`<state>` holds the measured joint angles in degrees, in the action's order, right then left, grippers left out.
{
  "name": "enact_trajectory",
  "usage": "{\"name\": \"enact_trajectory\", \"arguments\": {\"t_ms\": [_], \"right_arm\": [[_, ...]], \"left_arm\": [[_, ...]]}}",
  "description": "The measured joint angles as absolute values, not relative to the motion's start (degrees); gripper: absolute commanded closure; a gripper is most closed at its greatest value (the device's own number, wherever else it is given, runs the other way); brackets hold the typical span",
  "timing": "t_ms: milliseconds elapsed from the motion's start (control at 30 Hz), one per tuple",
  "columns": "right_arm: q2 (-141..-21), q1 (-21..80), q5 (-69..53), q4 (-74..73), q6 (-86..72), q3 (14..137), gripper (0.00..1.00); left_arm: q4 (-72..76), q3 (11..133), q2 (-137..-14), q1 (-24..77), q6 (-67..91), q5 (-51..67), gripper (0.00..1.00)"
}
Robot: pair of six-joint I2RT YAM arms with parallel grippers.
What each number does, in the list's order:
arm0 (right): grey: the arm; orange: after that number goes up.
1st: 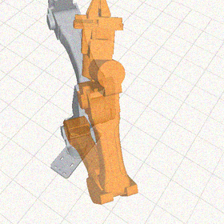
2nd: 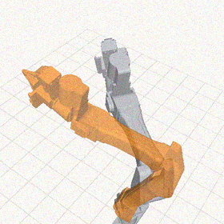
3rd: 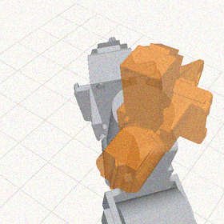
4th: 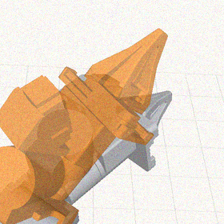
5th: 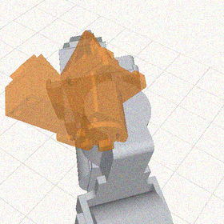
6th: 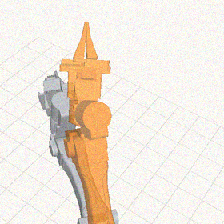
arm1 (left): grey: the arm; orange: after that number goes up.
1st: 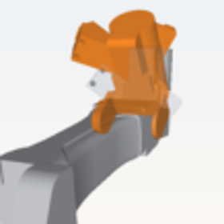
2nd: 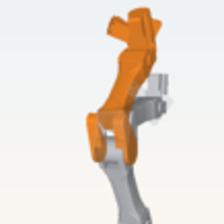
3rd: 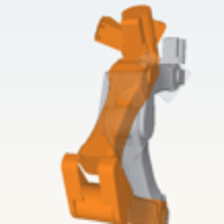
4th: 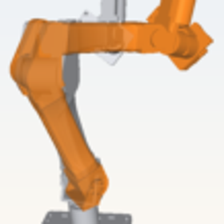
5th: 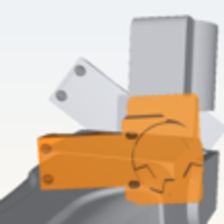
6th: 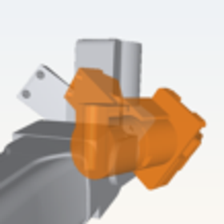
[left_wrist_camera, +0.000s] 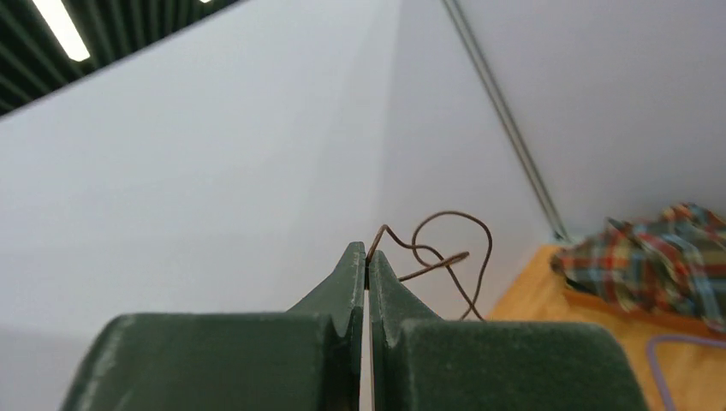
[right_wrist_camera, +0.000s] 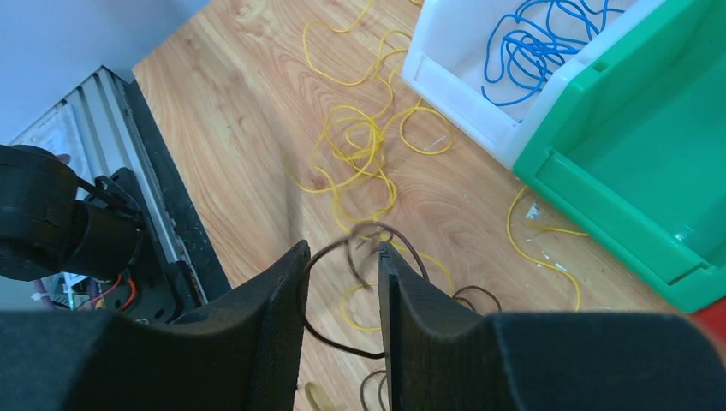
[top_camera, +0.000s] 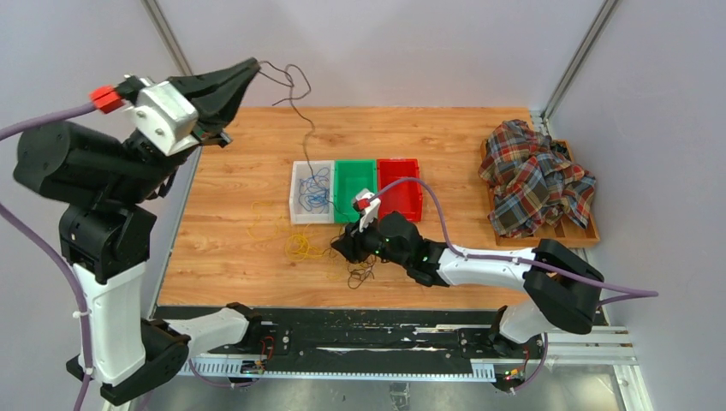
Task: Untangle the cables
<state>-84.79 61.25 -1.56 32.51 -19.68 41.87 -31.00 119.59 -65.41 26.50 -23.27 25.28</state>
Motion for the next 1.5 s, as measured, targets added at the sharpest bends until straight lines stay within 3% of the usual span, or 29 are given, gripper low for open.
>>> {"name": "enact_trajectory", "arguments": {"t_ms": [300, 500, 800, 1200, 1500], "right_arm": [[-82.7, 61.3, -2.1, 33.3, -20.3, 41.3, 0.62], [-82.7, 61.3, -2.6, 33.4, -21.0, 39.7, 0.59], [-81.9, 61.3, -2.3, 32.8, -21.2, 39.5, 0.46], [-70.7, 57.6, -1.7, 28.3, -19.7, 41.4, 0.32], [-68.6, 53.3, -3.0, 23.4, -18.2, 50.9, 0.30]], "left_arm": [[-10.2, 114.5, -61.6, 26.5, -22.3, 12.3, 0.99], [-4.3, 120.5, -64.9, 26.5, -23.7, 9.2, 1.00], [-1.3, 127.6, -68.2, 26.5, -25.8, 10.3, 0.99], [0.4, 123.0, -68.4, 26.5, -24.3, 17.2, 0.99], [0.0, 120.5, -72.8, 26.5, -22.0, 22.9, 0.99]]}}
